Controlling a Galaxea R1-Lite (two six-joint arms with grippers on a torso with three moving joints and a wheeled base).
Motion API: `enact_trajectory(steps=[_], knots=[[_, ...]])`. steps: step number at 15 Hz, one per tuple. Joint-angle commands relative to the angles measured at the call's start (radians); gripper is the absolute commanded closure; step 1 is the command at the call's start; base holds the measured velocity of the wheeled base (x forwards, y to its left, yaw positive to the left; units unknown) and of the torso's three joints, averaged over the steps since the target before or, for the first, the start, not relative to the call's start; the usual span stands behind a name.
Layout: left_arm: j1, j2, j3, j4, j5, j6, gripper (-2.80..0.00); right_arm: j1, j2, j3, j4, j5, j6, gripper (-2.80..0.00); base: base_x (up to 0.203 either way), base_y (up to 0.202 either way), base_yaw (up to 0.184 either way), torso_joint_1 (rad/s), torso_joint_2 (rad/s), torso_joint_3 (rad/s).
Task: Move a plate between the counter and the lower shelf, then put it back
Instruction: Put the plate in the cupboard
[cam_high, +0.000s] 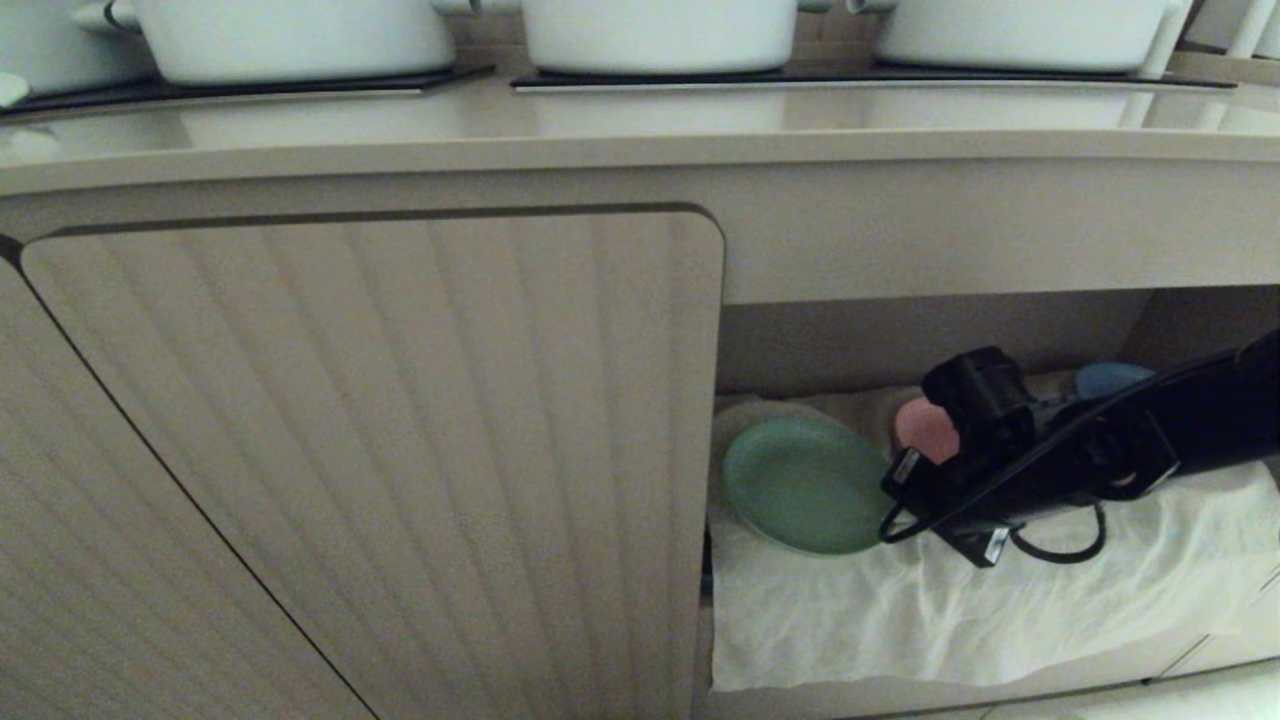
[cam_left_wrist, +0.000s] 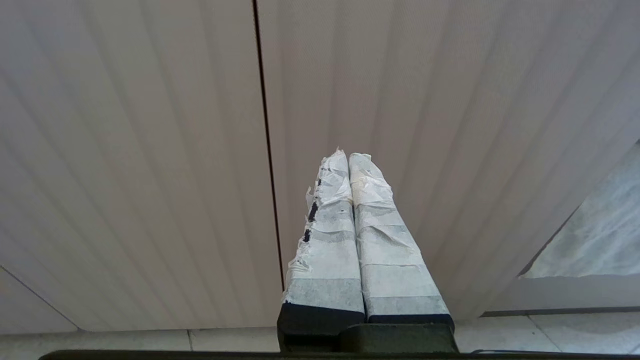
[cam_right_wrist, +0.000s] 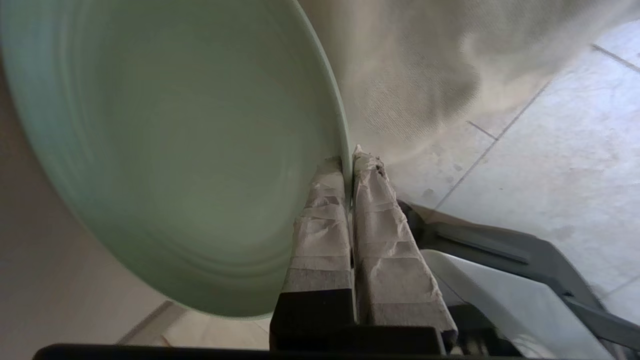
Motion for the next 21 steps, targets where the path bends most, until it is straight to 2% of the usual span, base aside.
enact_trajectory(steps=[1, 9, 12, 21], knots=[[0.0, 0.0, 0.0, 0.0, 0.001, 0.0, 0.0, 0.009, 0.022, -0.028, 0.0, 0.002, 0.014, 0.0, 0.0, 0.0, 0.0, 0.0, 0.0, 0.0], [0.0, 0.0, 0.0, 0.0, 0.001, 0.0, 0.0, 0.019, 0.065, -0.07, -0.001, -0.001, 0.023, 0.0, 0.0, 0.0, 0.0, 0.0, 0.0, 0.0], [0.0, 0.0, 0.0, 0.0, 0.001, 0.0, 0.0, 0.019, 0.089, -0.083, 0.004, -0.04, 0.025, 0.0, 0.0, 0.0, 0.0, 0.0, 0.0, 0.0], [0.0, 0.0, 0.0, 0.0, 0.001, 0.0, 0.0, 0.019, 0.114, -0.124, 0.007, -0.047, 0.049, 0.0, 0.0, 0.0, 0.0, 0.0, 0.0, 0.0]])
